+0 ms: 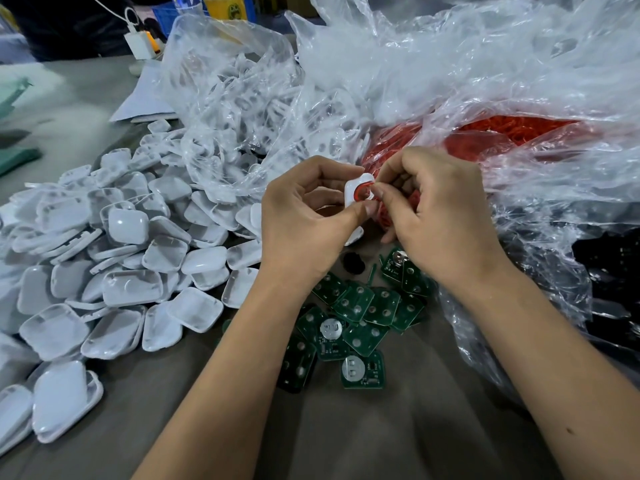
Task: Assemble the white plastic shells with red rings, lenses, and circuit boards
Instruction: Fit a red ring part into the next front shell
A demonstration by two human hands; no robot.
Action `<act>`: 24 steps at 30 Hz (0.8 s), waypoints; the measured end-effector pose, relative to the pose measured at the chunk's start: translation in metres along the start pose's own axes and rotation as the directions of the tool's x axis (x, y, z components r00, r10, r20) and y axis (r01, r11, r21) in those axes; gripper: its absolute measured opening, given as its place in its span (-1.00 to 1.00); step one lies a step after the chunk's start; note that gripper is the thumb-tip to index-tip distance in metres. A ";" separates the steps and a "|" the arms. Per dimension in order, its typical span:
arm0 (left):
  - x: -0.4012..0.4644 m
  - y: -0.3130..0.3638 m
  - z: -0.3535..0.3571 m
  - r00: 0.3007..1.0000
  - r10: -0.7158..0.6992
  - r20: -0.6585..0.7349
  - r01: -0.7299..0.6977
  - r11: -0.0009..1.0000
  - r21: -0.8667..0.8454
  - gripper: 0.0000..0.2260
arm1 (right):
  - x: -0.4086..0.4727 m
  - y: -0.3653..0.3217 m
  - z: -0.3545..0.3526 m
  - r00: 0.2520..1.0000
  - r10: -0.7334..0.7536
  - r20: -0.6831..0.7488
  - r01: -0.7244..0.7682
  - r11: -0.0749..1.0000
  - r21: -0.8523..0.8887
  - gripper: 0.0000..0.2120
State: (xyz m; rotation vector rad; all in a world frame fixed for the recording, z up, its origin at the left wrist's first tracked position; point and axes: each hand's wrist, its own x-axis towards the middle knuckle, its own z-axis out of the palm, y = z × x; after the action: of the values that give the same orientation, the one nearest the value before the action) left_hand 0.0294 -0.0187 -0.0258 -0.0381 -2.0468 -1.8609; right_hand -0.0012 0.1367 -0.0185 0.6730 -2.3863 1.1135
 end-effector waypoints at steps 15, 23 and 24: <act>0.003 -0.005 -0.002 0.999 -0.030 0.025 0.032 0.996 -0.087 -0.73 | -0.001 0.008 0.003 1.000 -0.008 -0.027 0.010 0.997 0.081 -0.94; 0.002 -0.005 -0.006 0.953 -0.229 0.200 0.299 0.825 -0.480 -0.73 | 0.003 0.007 -0.006 0.886 0.342 0.312 -0.460 0.569 0.682 -0.76; 0.002 -0.004 -0.006 0.945 -0.230 0.234 0.321 0.798 -0.510 -0.74 | 0.004 0.007 -0.008 0.851 0.327 0.412 -0.525 0.479 0.703 -0.71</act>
State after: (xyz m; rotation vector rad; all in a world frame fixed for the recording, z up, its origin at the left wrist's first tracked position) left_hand 0.0280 -0.0255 -0.0286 -0.0394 -1.6074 -2.6582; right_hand -0.0070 0.1460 -0.0154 0.4441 -2.1781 2.5591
